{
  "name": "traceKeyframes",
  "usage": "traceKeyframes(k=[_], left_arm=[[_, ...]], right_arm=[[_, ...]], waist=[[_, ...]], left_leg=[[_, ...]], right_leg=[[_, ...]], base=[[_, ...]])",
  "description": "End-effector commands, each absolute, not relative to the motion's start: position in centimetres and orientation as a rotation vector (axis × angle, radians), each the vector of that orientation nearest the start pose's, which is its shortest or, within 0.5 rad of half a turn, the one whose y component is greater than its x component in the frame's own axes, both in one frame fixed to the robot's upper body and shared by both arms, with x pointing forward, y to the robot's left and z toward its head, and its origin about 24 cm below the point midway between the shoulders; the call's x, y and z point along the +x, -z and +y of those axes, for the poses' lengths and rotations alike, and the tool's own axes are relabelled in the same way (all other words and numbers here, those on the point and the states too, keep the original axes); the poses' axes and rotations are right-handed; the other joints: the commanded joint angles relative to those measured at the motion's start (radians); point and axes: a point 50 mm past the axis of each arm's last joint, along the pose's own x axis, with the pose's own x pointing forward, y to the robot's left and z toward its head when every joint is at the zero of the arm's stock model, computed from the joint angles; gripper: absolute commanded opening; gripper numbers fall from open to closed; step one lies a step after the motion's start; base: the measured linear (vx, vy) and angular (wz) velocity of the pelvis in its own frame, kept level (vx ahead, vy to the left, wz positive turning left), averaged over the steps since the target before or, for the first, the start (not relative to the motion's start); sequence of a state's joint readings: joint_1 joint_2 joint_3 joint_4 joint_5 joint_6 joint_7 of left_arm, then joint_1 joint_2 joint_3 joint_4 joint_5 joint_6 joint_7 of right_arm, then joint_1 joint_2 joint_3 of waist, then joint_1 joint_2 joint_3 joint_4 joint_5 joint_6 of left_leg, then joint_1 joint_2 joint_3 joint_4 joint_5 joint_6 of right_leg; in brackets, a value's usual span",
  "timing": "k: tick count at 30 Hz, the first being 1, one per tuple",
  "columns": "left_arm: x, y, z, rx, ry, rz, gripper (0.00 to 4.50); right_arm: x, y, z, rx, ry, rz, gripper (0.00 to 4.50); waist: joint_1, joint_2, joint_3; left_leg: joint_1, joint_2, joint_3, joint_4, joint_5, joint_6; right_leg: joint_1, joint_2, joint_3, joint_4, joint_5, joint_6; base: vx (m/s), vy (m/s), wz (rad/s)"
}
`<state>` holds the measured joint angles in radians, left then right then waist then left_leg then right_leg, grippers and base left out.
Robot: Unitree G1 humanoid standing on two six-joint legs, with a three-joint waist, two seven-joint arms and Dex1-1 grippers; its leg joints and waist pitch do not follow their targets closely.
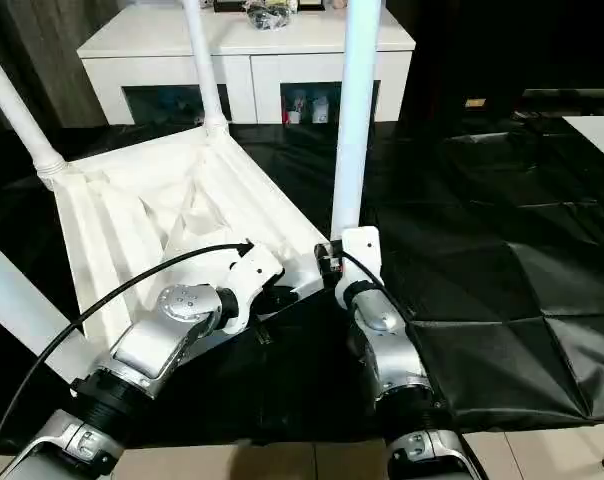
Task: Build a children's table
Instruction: Rotate leg to tighten
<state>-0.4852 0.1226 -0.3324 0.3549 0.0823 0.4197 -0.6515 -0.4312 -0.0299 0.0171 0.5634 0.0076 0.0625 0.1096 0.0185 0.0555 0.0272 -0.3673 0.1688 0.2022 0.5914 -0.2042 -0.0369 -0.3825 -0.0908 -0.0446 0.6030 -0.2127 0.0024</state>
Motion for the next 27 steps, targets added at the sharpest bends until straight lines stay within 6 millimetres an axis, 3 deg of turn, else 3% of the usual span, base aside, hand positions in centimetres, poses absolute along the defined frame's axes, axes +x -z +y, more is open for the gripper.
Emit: traceKeyframes(k=[1, 6, 8, 11, 13, 15, 19, 20, 21, 23, 27], left_arm=[[29.9, -2.2, 6.9, 0.327, 0.935, 0.508, 0.00], [29.5, -2.2, 7.7, 0.336, 0.996, 0.493, 0.00], [28.8, -2.0, 9.0, 0.346, 1.048, 0.497, 0.00], [28.3, -1.9, 9.6, 0.338, 1.099, 0.503, 0.00], [26.7, -1.9, 10.7, 0.306, 1.238, 0.500, 0.00], [26.4, -2.0, 10.9, 0.305, 1.263, 0.500, 0.00], [25.6, -2.0, 12.0, 0.313, 1.308, 0.543, 0.00], [25.5, -2.1, 12.1, 0.306, 1.315, 0.542, 0.00], [25.5, -2.1, 12.2, 0.302, 1.316, 0.541, 0.00], [25.4, -2.2, 12.3, 0.299, 1.314, 0.539, 0.00], [25.3, -2.2, 12.5, 0.291, 1.318, 0.538, 0.00]], right_arm=[[32.1, -1.7, -11.2, -0.060, -0.304, 0.245, 3.46], [32.2, -2.7, -11.5, -0.041, -0.452, 0.222, 3.90], [31.5, -3.6, -12.2, -0.084, -0.691, 0.212, 3.90], [30.8, -4.1, -12.6, -0.112, -0.806, 0.196, 3.90], [29.6, -4.2, -13.9, -0.147, -0.976, 0.213, 3.90], [29.4, -4.2, -14.2, -0.151, -1.008, 0.224, 3.90], [28.9, -4.0, -15.4, -0.159, -1.103, 0.278, 3.90], [28.9, -4.1, -15.6, -0.148, -1.118, 0.286, 3.90], [29.0, -4.0, -15.7, -0.147, -1.131, 0.296, 3.90], [29.3, -4.0, -15.8, -0.148, -1.129, 0.302, 3.90], [29.2, -3.9, -15.5, -0.137, -1.166, 0.318, 3.63]], waist=[[-0.003, -0.012, -0.037], [-0.005, -0.011, -0.039], [-0.008, -0.010, -0.040], [-0.009, -0.008, -0.040], [-0.005, -0.012, -0.041], [-0.008, -0.009, -0.040], [-0.004, -0.007, -0.042], [-0.001, -0.007, -0.042], [0.000, -0.017, -0.041], [0.006, -0.013, -0.041], [0.012, -0.017, -0.043]], left_leg=[[0.007, 0.058, -0.035, -0.089, -0.283, 0.009], [0.004, 0.059, -0.034, -0.085, -0.245, 0.037], [0.000, 0.061, -0.035, -0.082, -0.231, 0.060], [0.002, 0.062, -0.033, -0.080, -0.220, 0.075], [0.000, 0.065, -0.036, -0.079, -0.214, 0.082], [0.004, 0.066, -0.032, -0.078, -0.210, 0.096], [0.008, 0.068, -0.030, -0.076, -0.189, 0.101], [0.010, 0.067, -0.029, -0.075, -0.174, 0.104], [0.008, 0.066, -0.027, -0.075, -0.172, 0.107], [0.010, 0.067, -0.027, -0.074, -0.167, 0.104], [0.010, 0.066, -0.027, -0.071, -0.143, 0.104]], right_leg=[[0.022, -0.055, 0.040, -0.087, -0.220, -0.176], [0.029, -0.056, 0.038, -0.081, -0.148, -0.207], [0.036, -0.056, 0.036, -0.077, -0.117, -0.216], [0.032, -0.056, 0.037, -0.076, -0.109, -0.235], [0.040, -0.059, 0.036, -0.072, -0.099, -0.239], [0.032, -0.055, 0.036, -0.071, -0.082, -0.254], [0.033, -0.055, 0.036, -0.066, -0.053, -0.281], [0.032, -0.053, 0.035, -0.064, -0.039, -0.284], [0.032, -0.053, 0.036, -0.065, -0.038, -0.286], [0.032, -0.056, 0.036, -0.064, -0.058, -0.285], [0.034, -0.056, 0.036, -0.060, -0.046, -0.285]], base=[[0.000, 0.000, 0.00], [0.000, 0.000, 0.00], [0.000, 0.000, 0.00], [0.000, 0.000, 0.00], [0.000, 0.000, 0.00], [0.000, 0.000, 0.00], [0.000, 0.000, 0.00], [0.000, 0.000, 0.00], [0.000, 0.000, 0.00], [0.000, 0.000, 0.00], [0.000, 0.000, 0.00]])
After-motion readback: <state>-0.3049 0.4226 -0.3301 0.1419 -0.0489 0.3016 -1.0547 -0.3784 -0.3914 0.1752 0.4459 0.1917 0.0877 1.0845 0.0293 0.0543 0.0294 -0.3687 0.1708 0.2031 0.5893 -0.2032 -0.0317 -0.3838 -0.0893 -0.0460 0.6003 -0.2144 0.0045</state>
